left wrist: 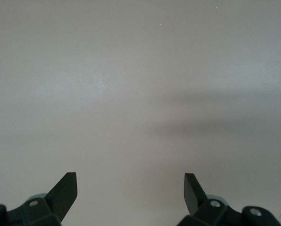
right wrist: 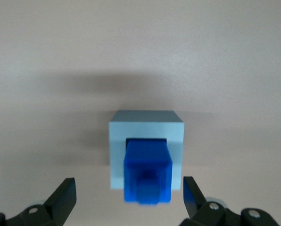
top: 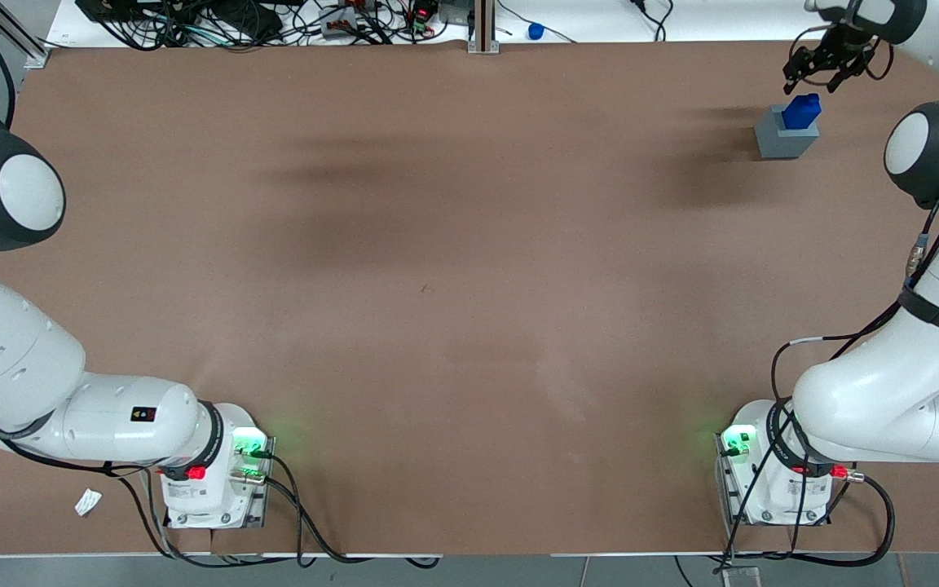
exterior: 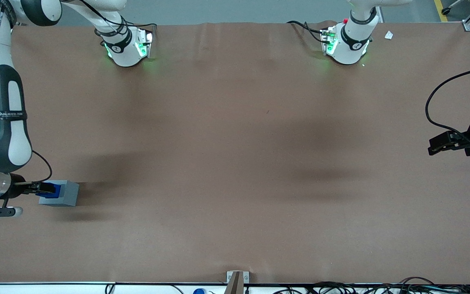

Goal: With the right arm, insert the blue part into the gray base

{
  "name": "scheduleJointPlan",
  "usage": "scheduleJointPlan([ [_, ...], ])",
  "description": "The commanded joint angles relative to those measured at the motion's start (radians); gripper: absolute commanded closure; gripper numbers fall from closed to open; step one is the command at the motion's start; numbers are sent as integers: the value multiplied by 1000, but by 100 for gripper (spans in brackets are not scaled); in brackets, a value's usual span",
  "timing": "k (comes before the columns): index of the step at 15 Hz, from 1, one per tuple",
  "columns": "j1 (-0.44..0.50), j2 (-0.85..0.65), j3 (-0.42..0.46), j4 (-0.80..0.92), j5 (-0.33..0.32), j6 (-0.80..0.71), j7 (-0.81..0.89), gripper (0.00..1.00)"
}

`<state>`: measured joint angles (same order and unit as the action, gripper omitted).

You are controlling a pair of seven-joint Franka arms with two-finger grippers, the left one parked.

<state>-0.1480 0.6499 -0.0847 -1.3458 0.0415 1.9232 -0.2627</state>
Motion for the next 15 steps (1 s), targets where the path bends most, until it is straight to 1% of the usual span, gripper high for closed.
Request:
scheduleJointPlan([
  [1, 21, -90, 3, 11, 23, -82, -6, 0],
  [3, 28, -143, 3, 11, 26, -139, -4, 0],
  [5, 45, -199, 2, 11, 55, -213, 6, 0],
  [6, 53, -225, 2, 11, 57, -246, 35, 0],
  [8, 80, -277, 0, 10, 54, -314, 110, 0],
  [12, 113, -371, 0, 2, 51, -409, 198, 0],
  [15, 140, -446, 0, -25, 43, -458, 220, 0],
])
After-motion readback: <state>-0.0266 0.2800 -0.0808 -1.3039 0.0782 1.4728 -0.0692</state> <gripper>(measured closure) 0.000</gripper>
